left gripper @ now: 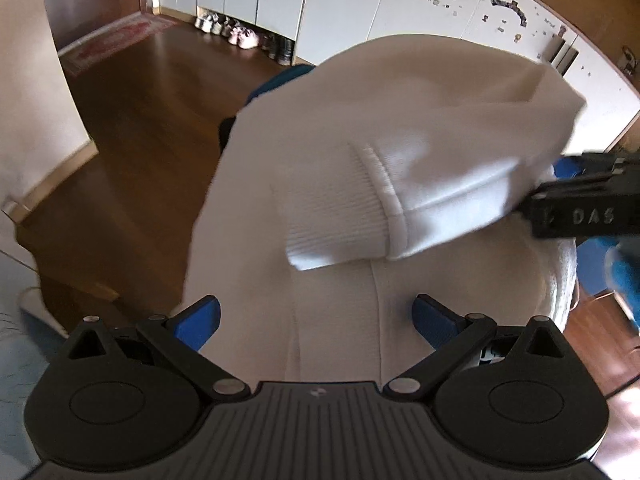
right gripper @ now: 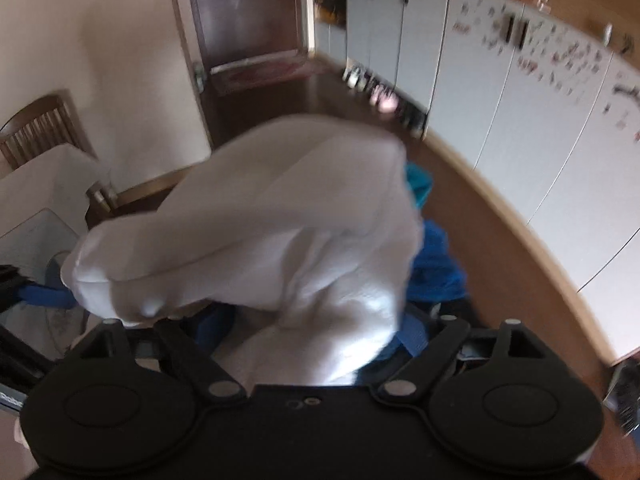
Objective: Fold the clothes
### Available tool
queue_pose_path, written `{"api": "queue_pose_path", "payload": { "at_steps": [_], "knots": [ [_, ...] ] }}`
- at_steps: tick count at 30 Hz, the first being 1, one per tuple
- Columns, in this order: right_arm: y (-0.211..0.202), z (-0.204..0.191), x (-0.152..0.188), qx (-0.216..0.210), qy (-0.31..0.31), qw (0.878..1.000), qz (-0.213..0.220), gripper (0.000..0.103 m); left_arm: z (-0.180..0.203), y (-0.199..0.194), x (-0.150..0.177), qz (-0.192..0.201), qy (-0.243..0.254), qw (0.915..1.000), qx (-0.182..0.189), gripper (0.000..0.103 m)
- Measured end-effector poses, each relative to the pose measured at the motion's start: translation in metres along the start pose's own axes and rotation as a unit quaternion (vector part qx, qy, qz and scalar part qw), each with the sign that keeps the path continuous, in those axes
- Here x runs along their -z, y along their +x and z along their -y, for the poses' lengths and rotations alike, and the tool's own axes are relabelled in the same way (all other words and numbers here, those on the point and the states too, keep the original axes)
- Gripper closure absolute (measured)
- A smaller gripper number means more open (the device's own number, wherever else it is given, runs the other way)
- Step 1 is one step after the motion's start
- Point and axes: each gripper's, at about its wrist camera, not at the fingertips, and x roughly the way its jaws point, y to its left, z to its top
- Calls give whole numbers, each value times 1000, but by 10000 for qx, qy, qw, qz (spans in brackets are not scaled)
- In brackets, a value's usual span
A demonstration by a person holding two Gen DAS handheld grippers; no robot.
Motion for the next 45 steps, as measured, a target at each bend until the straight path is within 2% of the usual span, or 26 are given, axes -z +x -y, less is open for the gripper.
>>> {"api": "queue_pose_path", "payload": {
  "at_steps": [4, 5, 6, 7, 8, 9, 11, 12, 14, 19, 23, 32, 34, 38, 43, 45],
  "knots": [
    [-2, -6, -2, -16, 114, 9999, 107, 0, -9, 4, -2, -106, -362, 9990, 233, 0],
    [-5, -10, -2, 41, 16, 9999, 124, 0, -8, 2, -2, -81, -339, 9991, 221, 5],
    [-10, -15, -1, 136, -158, 9996, 172, 0, -5, -1, -2, -9, -183, 9992, 351, 20],
    [-15, -20, 0, 106, -271, 9994, 207, 0, -2, -4, -2, -33, -165, 9987, 476, 31],
    [-19, -25, 0, 143, -359, 9989, 264, 0, 0, -8, -2, -59, -151, 9981, 600, 50],
    [-24, -30, 1, 181, -448, 9983, 321, 0, 4, -12, -2, -25, -153, 9983, 565, 64],
    [-35, -39, 3, 198, -501, 9974, 470, 0, 12, -20, 0, 65, -44, 9988, 478, 72],
    [-42, -41, 4, 106, -450, 9974, 548, 0, 14, -25, 2, 131, 23, 9989, 448, 78],
    [-58, -43, 2, -162, -246, 9971, 698, 0, 14, -39, 7, 327, 80, 9984, 454, 81],
    [-95, -48, -6, -955, -20, 9903, 1004, 0, -1, -89, 21, 938, -43, 9945, 473, 82],
    [-117, -74, -16, -1408, -166, 9825, 1204, 0, -25, -125, 37, 1194, -346, 9917, 330, 82],
    [-159, -167, -51, -2462, -951, 9519, 1559, 0, -94, -235, 92, 1938, -1039, 9752, -259, 83],
    [-164, -195, -55, -2729, -1155, 9427, 1533, 0, -113, -253, 113, 1994, -1188, 9716, -451, 83],
    [-161, -283, -31, -3095, -1643, 9290, 1191, 0, -157, -286, 161, 1997, -1623, 9634, -755, 83],
    [-158, -392, -1, -3530, -2241, 9052, 755, 0, -223, -319, 245, 1848, -2208, 9513, -1105, 83],
    [-156, -436, 11, -3696, -2475, 8937, 579, 0, -254, -329, 286, 1723, -2555, 9437, -1204, 83]
  ]
}}
